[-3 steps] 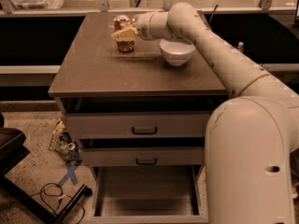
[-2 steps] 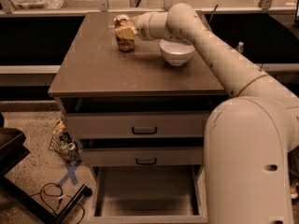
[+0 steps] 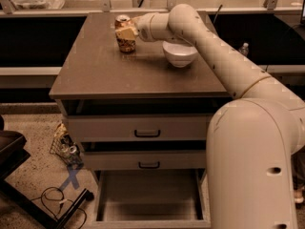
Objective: Place orange can into bottom drawer
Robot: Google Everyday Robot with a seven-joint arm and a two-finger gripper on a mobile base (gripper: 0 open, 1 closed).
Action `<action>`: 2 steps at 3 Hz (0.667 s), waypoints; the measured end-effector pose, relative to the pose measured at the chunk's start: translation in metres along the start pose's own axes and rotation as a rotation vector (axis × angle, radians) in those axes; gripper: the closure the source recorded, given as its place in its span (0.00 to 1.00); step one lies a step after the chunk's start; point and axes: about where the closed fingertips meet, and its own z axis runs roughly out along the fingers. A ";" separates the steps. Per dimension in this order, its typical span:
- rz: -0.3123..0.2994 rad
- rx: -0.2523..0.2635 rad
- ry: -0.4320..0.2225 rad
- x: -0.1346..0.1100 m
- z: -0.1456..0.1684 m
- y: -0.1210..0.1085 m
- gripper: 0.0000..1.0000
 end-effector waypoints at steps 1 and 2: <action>0.000 -0.003 0.000 0.000 0.002 0.001 1.00; -0.043 -0.010 -0.006 -0.025 -0.006 0.000 1.00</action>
Offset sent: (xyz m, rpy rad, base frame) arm 0.0028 0.0016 0.0426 -0.0283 -0.0475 0.0305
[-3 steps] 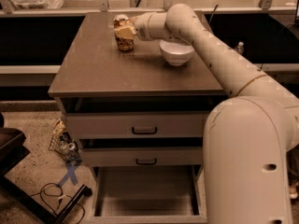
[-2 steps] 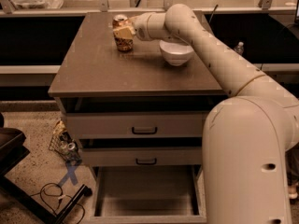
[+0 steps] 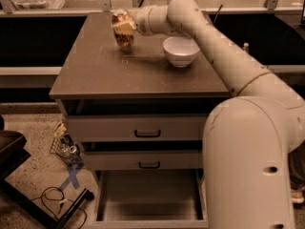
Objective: Place orange can into bottom drawer
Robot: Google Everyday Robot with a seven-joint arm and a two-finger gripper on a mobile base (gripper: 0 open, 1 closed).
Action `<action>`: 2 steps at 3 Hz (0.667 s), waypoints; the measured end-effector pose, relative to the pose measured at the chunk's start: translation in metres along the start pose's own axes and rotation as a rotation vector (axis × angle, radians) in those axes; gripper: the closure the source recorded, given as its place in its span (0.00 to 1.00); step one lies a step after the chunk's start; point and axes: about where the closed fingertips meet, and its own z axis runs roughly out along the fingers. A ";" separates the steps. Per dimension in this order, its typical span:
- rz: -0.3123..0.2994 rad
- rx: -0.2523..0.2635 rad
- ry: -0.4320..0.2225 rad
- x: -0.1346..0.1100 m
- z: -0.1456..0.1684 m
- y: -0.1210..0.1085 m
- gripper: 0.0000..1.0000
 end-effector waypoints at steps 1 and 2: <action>-0.065 0.013 -0.026 -0.045 -0.025 -0.002 1.00; -0.130 0.085 -0.086 -0.099 -0.085 -0.007 1.00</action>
Offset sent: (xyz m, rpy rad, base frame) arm -0.1262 -0.0977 0.1265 -0.0476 -0.1966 -0.0943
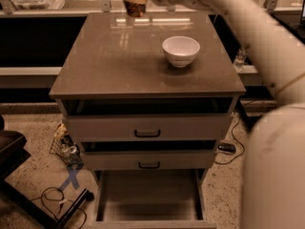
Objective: Place orange can into bottom drawer
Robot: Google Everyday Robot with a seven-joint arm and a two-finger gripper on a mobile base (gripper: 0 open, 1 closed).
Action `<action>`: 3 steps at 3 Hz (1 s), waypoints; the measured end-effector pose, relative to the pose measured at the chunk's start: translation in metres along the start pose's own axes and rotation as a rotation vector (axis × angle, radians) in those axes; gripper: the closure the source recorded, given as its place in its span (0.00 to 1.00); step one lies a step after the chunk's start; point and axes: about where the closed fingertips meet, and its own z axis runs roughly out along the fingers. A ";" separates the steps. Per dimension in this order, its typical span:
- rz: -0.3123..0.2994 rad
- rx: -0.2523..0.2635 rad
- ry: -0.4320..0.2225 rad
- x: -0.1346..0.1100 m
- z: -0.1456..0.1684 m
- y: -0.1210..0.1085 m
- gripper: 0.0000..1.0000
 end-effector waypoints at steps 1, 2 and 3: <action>-0.030 0.060 -0.067 -0.044 -0.073 0.017 1.00; -0.032 0.021 -0.035 -0.031 -0.123 0.065 1.00; 0.000 -0.067 0.046 0.034 -0.165 0.116 1.00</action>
Offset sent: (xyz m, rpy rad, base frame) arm -0.2320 -0.1630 -0.0852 -0.1272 0.1180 -0.0790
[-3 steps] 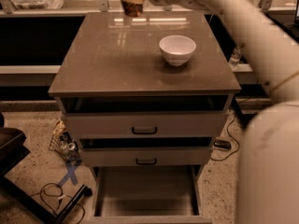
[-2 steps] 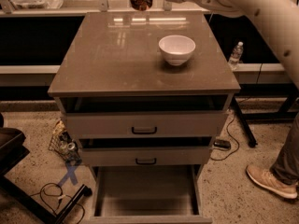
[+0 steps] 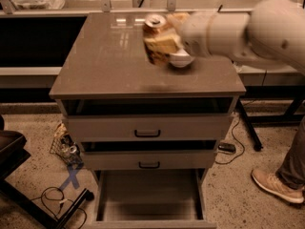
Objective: Place orange can into bottom drawer
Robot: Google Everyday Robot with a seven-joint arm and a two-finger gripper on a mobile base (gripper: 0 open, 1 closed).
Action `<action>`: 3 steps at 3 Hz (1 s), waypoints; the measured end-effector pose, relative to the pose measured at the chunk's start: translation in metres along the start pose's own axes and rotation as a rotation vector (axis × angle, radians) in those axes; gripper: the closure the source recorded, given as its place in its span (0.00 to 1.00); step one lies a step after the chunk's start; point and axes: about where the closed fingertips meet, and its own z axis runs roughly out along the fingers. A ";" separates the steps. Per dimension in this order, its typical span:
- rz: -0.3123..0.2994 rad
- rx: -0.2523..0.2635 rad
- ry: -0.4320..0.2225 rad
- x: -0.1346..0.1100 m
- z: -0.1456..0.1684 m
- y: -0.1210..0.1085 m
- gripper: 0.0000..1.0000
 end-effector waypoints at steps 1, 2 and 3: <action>0.046 -0.067 0.039 0.071 -0.047 0.042 1.00; 0.096 -0.067 0.033 0.129 -0.093 0.067 1.00; 0.147 -0.016 0.004 0.182 -0.141 0.079 1.00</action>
Offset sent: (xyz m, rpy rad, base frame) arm -0.1675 -0.1828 -0.1964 0.0952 0.1430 -0.0611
